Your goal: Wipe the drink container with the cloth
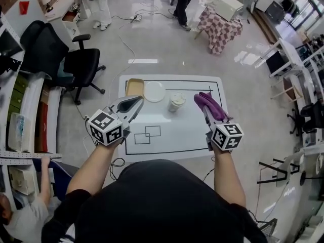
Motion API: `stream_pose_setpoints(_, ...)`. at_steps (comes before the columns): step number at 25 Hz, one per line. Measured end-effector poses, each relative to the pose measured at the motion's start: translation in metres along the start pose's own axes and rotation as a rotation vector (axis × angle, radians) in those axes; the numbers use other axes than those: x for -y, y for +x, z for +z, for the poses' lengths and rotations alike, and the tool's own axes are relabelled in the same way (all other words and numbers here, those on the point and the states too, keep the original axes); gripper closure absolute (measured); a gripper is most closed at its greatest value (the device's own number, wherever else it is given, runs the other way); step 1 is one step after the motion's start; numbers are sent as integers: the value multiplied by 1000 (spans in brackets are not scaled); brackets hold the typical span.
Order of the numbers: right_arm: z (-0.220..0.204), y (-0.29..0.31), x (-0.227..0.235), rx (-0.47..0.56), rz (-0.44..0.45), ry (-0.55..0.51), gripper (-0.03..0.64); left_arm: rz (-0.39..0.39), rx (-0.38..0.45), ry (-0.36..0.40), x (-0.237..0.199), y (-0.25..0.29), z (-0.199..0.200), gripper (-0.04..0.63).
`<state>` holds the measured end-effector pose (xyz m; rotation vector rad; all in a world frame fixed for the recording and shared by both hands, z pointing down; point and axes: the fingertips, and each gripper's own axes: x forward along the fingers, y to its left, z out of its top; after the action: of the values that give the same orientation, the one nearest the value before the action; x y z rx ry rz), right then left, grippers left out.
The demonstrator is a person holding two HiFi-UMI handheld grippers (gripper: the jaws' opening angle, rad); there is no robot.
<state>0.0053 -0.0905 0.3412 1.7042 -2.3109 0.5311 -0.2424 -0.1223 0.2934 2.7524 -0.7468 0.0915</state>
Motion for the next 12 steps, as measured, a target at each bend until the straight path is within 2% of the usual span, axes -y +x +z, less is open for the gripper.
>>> stream_pose_setpoints(5, -6, 16, -7, -23, -9, 15, 543, -31, -27, -15, -15, 5, -12, 565)
stream_pose_setpoints(12, -10, 43, -4, -44, 21, 18, 542, -21, -50, -38, -30, 14, -26, 565)
